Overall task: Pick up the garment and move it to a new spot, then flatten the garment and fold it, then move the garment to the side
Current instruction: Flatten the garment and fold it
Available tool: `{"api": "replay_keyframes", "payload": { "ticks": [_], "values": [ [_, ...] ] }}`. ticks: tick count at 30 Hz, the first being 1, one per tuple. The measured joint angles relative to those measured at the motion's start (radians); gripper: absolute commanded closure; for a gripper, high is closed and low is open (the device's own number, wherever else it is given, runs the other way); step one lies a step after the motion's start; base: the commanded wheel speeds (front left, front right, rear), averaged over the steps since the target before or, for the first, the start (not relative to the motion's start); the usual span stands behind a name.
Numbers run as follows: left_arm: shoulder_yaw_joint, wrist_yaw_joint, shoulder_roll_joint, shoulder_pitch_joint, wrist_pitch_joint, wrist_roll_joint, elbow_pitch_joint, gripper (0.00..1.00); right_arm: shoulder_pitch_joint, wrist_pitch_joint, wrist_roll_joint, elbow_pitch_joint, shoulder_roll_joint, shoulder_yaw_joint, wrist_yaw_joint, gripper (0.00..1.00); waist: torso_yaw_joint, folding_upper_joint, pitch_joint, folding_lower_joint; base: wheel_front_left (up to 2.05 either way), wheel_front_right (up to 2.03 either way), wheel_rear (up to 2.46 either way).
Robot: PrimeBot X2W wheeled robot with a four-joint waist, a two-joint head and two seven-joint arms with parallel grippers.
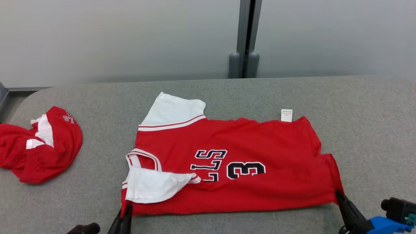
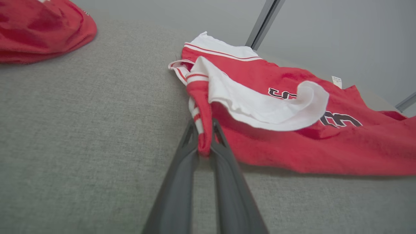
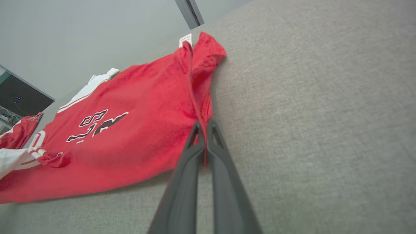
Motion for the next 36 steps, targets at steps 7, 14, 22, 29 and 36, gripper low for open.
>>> {"api": "replay_keyframes", "payload": {
  "ticks": [7, 14, 22, 29, 36],
  "values": [
    [-0.029, 0.038, 0.01, 0.073, 0.043, 0.017, -0.092, 1.0, 0.116, 0.111, -0.057, -0.126, 0.068, -0.094, 0.0, 1.0, 0.003, 0.0, 0.002, 0.0, 0.0, 0.0, 0.0],
    [-0.028, 0.064, 0.005, 0.065, 0.018, 0.043, -0.1, 0.0, 0.112, 0.096, -0.114, -0.156, 0.102, -0.133, 0.0, 0.0, -0.004, 0.0, 0.0, 0.0, 0.0, 0.0, 0.0],
    [0.038, 0.06, -0.003, -0.003, -0.021, 0.101, -0.083, 0.0, 0.022, -0.046, -0.178, -0.161, 0.109, -0.108, 0.0, 0.0, -0.016, 0.0, -0.012, 0.0, 0.0, 0.0, 0.0],
    [0.163, 0.061, -0.055, -0.018, -0.024, 0.206, -0.186, 0.0, -0.012, -0.177, -0.208, -0.169, 0.107, -0.059, 0.0, 0.0, -0.021, 0.0, -0.031, 0.0002, 0.0, 0.0, 0.0],
    [0.243, 0.044, -0.094, -0.018, -0.024, 0.301, -0.221, 0.0, -0.037, -0.221, -0.261, -0.173, 0.108, -0.015, 0.0, 0.0, -0.029, 0.0, -0.046, 0.0001, 0.0, 0.0, 0.0]
  ]
}}
